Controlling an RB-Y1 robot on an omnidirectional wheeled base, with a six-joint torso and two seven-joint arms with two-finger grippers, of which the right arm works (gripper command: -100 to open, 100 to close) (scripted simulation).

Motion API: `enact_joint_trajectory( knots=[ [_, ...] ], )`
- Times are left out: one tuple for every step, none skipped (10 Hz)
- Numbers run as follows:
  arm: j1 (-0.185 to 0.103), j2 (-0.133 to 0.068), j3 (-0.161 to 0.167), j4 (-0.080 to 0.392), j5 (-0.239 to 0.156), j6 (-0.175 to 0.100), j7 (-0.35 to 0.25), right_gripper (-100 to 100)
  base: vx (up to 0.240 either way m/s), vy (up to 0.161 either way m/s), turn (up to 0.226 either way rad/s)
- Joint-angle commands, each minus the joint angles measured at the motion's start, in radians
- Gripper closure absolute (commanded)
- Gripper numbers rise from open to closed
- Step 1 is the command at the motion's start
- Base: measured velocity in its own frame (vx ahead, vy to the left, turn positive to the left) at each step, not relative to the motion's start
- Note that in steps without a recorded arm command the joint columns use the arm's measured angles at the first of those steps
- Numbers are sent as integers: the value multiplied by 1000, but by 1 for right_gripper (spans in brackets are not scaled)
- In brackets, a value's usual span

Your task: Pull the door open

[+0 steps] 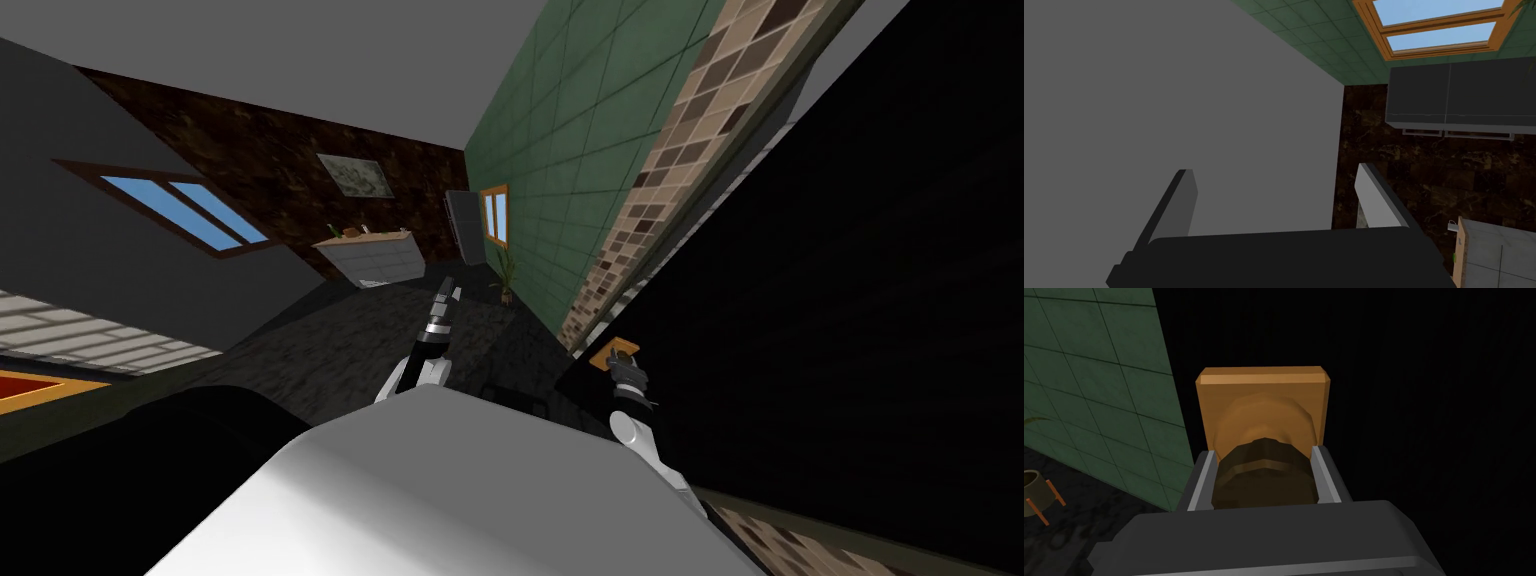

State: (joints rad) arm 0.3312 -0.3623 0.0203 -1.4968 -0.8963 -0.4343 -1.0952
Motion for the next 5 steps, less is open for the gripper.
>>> enact_joint_trajectory(
  knots=[
    [9,-14,17,-5,2,-6,-15,100,-226,-53,141],
    [16,-30,30,-10,4,-13,-30,100,-255,-47,178],
    [21,-40,39,-13,5,-18,-39,100,-258,-12,158],
    [28,-55,51,-17,7,-25,-52,100,-252,-14,141],
    [31,-63,58,-20,8,-29,-60,100,-229,-36,124]
  ],
)
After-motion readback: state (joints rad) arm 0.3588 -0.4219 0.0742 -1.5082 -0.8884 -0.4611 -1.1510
